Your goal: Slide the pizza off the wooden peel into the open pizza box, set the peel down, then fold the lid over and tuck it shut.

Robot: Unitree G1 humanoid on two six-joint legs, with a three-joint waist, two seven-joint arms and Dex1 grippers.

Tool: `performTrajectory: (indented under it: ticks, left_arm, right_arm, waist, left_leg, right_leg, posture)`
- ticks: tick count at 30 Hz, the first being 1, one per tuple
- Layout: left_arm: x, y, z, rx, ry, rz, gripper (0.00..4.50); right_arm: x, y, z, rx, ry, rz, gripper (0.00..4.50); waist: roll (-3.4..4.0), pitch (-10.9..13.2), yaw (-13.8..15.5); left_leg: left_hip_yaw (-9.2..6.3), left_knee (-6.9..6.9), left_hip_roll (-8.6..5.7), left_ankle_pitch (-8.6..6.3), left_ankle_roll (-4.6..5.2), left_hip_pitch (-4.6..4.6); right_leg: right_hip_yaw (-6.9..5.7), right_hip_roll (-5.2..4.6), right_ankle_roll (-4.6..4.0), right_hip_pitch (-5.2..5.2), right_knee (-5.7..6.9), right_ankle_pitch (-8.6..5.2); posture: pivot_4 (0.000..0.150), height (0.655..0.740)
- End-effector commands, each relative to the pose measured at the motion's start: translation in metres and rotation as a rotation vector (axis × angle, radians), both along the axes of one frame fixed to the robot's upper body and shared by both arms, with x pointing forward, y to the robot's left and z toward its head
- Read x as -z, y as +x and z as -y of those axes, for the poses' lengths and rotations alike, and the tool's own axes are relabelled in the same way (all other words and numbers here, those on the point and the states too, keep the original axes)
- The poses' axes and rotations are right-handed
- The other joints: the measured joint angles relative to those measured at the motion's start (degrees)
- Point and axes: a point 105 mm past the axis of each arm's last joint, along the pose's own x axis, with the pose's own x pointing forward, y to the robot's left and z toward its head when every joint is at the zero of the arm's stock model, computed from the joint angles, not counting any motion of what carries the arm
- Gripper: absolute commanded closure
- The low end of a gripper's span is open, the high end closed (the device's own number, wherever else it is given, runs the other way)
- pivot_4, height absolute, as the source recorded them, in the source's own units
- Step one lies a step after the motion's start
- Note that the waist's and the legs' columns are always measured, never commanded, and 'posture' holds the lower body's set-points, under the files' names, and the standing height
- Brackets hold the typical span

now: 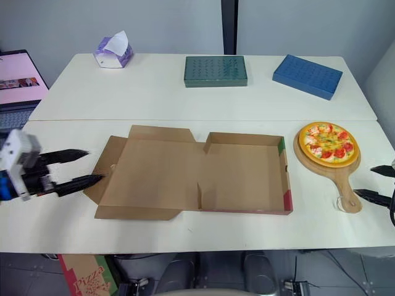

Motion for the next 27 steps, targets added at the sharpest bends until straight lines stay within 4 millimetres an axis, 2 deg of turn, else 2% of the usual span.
performTrajectory:
  ticks: [1,5,9,13,16,27]
  left_arm:
    - [-0.006,-0.002,0.052,0.228,-0.019,0.01,0.0]
    - [-0.014,-0.01,0.098,0.445,-0.037,0.025,0.0]
    - [-0.024,-0.021,0.134,0.641,-0.06,0.038,0.0]
    - [-0.03,-0.026,0.149,0.732,-0.059,0.047,0.0]
    - [-0.033,-0.029,0.157,0.786,-0.058,0.058,0.0]
    - [-0.031,-0.033,0.172,0.834,-0.08,0.074,0.0]
  right_arm:
    - [-0.025,-0.009,-0.017,-0.017,0.041,0.078,0.03]
    - [-0.028,-0.021,-0.034,0.027,0.085,0.102,0.03]
    - [-0.017,-0.019,-0.043,0.15,0.1,0.108,0.03]
    - [-0.001,-0.009,-0.04,0.32,0.063,0.037,0.03]
    - [0.009,0.003,-0.043,0.372,0.063,-0.013,0.03]
    - [0.04,0.046,-0.023,0.547,0.053,-0.111,0.03]
  waist:
    - [0.0,0.0,0.1]
    - [-0.03,0.0,-0.1]
    - [-0.04,0.0,-0.1]
    - [-0.05,0.0,-0.2]
    - [-0.04,0.0,-0.2]
    - [-0.04,0.0,-0.1]
  left_leg:
    - [-0.03,0.01,0.0,0.0,0.0,0.0]
    - [-0.08,0.07,-0.01,0.0,0.0,-0.12]
    - [-0.09,0.15,-0.01,0.0,0.0,-0.17]
    - [-0.08,0.17,-0.02,0.01,0.0,-0.16]
    - [-0.1,0.23,-0.04,0.01,0.01,-0.21]
    - [-0.19,0.23,-0.08,0.01,0.02,-0.41]
  right_leg:
    - [-0.01,0.02,0.0,0.01,0.01,0.0]
    - [-0.01,0.06,0.05,0.0,0.0,0.02]
    - [-0.02,0.07,0.09,0.0,-0.01,0.04]
    - [0.01,0.07,0.09,-0.01,0.0,0.05]
    - [0.01,0.07,0.09,-0.01,-0.01,0.05]
    - [-0.04,0.07,0.04,-0.14,-0.03,0.1]
  posture:
    - [0.15,0.74]
    - [0.15,0.74]
    - [0.15,0.74]
    - [0.15,0.74]
    - [0.15,0.74]
    - [0.15,0.74]
